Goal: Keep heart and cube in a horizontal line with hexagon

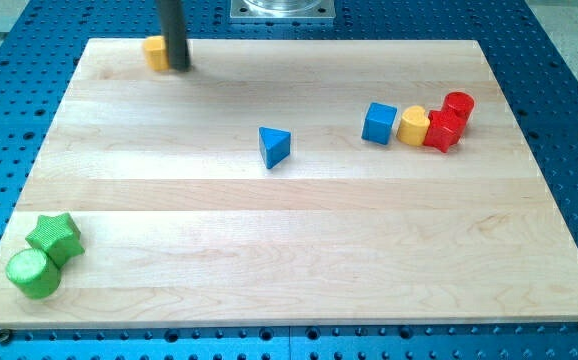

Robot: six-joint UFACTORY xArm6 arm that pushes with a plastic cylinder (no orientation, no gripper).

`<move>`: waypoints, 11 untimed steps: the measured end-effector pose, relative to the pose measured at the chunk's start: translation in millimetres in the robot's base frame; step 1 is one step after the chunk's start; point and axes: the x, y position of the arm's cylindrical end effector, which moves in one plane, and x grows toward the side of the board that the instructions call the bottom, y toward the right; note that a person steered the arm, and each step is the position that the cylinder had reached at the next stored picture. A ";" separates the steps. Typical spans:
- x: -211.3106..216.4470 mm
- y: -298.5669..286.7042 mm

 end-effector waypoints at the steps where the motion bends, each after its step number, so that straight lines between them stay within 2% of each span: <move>1: 0.6 -32.8; 2: 3.8 -16.8; 4: 18.7 125.6; 5: 18.7 154.4; 6: 24.4 219.0; 8: 102.5 412.8; 10: 75.1 442.2; 11: 70.9 479.0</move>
